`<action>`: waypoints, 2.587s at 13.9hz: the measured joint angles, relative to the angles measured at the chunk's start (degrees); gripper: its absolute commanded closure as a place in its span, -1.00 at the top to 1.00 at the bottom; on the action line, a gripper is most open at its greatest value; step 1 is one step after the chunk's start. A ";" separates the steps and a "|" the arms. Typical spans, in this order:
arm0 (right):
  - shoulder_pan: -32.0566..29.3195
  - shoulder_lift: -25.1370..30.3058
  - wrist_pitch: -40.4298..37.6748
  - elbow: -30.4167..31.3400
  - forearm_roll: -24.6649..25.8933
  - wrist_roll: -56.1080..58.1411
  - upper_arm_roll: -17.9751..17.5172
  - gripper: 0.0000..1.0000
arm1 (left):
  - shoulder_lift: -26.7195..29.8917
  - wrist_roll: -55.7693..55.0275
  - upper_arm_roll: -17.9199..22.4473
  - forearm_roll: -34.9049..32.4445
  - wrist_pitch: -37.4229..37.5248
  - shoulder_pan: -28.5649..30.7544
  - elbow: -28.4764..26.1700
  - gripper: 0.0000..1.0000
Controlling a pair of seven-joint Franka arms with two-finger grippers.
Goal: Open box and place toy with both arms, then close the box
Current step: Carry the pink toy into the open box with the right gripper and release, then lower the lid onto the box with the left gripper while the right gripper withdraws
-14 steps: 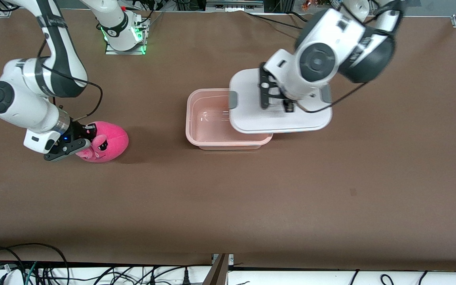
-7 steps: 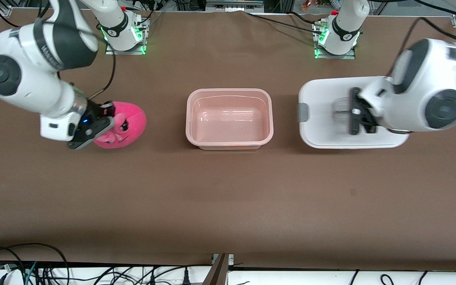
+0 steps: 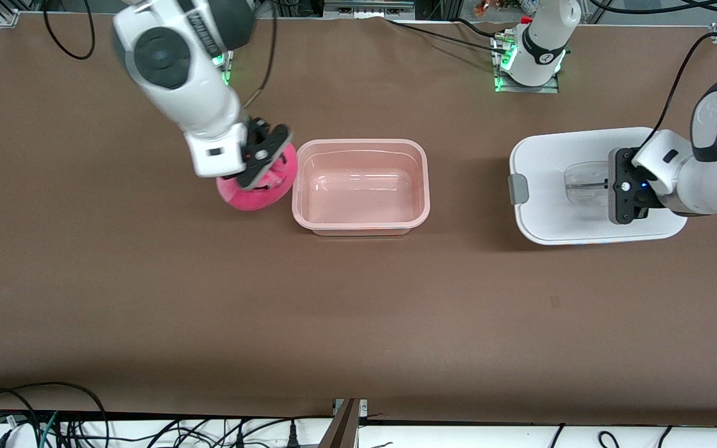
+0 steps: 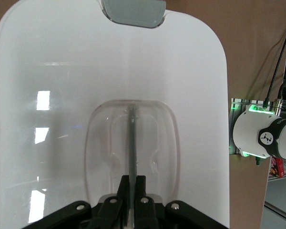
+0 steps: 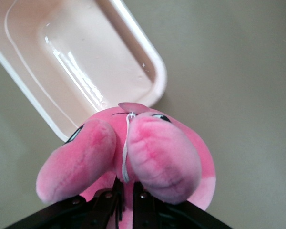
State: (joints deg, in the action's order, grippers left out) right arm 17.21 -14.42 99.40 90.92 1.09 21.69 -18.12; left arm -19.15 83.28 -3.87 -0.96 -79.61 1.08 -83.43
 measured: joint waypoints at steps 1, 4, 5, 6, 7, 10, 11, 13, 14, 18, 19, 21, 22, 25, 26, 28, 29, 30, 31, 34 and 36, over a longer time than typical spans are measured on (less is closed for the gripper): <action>1.59 -0.75 0.03 -0.12 0.51 -0.01 0.00 -1.00 | -0.16 0.00 -0.27 0.00 -0.71 -0.09 0.00 -1.00; 4.41 -3.82 1.21 -0.39 2.49 -0.02 0.02 -0.68 | -0.14 0.00 -0.94 -0.01 -0.99 -0.07 1.71 -1.00; 5.08 -4.84 2.21 -0.63 2.76 -0.56 0.04 0.98 | -0.06 0.08 -0.93 -0.01 -0.57 0.09 2.51 -1.00; 5.79 -5.71 3.50 -1.03 2.97 -1.53 0.04 1.00 | -0.05 0.21 -0.93 -0.01 -0.26 0.28 2.98 -1.00; 6.60 -6.41 5.17 -1.43 3.19 -2.70 0.05 1.00 | -0.05 0.28 -0.91 -0.01 -0.22 0.40 3.14 -1.00; 9.60 -7.27 7.07 -4.23 3.69 -11.91 0.06 1.00 | -0.07 0.32 -0.95 -0.01 -0.20 0.38 3.14 -1.00; 10.60 -7.23 6.55 -5.84 3.80 -15.81 0.06 1.00 | -0.08 0.32 -0.98 -0.01 -0.19 0.35 3.14 -1.00; 11.90 -7.05 3.54 -9.94 3.97 -22.01 0.06 1.00 | -0.08 0.33 -1.01 -0.01 -0.17 0.34 3.14 -1.00; 11.97 -6.95 2.00 -11.82 3.99 -23.58 0.11 1.00 | -0.08 0.34 -1.02 -0.01 -0.16 0.33 3.14 -1.00; 11.73 -6.77 -2.76 -15.00 4.05 -24.58 4.20 1.00 | -0.07 0.28 -1.36 0.00 -0.15 0.11 3.14 -1.00; 11.64 -6.65 -3.66 -15.26 4.06 -24.63 6.60 1.00 | -0.08 -0.08 -1.86 0.22 -0.16 -0.39 3.14 -1.00; 11.33 -5.73 -5.66 -15.41 4.05 -24.64 13.33 1.00 | -0.09 -2.15 -2.86 2.90 -0.16 -2.99 3.14 -1.00; 11.16 -5.24 -6.56 -15.42 4.01 -24.63 17.23 1.00 | -0.14 -3.56 -3.25 4.87 -0.16 -4.96 3.14 -1.00; 10.56 -4.74 -7.10 -15.41 1.74 -24.61 28.29 1.00 | -1.18 -11.52 -3.80 10.29 -0.50 -12.14 3.11 -1.00; 10.43 -4.75 -7.15 -15.38 -0.25 -24.61 31.48 1.00 | -2.24 -14.21 -3.87 11.83 -1.51 -14.47 3.09 -1.00; 10.08 -4.75 -7.51 -15.33 -3.53 -24.61 37.02 1.00 | -4.88 -19.56 -4.01 13.15 -6.09 -19.70 3.07 -1.00; 9.55 -4.75 -7.89 -15.28 -4.18 -24.58 38.92 1.00 | -6.19 -22.71 -4.07 13.18 -8.71 -22.79 3.07 -1.00; 8.46 -4.75 -8.26 -15.23 -4.45 -24.58 39.82 1.00 | -7.46 -25.65 -4.08 13.18 -11.37 -26.03 3.08 -1.00; 6.91 -4.76 -8.55 -15.15 -4.60 -24.58 39.97 1.00 | -8.66 -27.97 -4.07 13.18 -14.01 -29.02 3.09 -1.00; 0.59 -4.82 -9.65 -14.36 -4.84 -24.61 36.63 1.00 | -11.23 -32.47 -3.79 13.09 -19.99 -34.35 3.10 -1.00; -6.40 -4.33 -10.17 -13.13 -4.79 -25.05 29.94 1.00 | -12.24 -32.91 -3.56 13.03 -22.51 -34.88 3.11 -1.00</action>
State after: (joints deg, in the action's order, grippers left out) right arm 10.81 -18.75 89.23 77.79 -3.70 -3.36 11.81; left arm -31.39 50.37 -7.43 12.06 -102.12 -33.80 -80.33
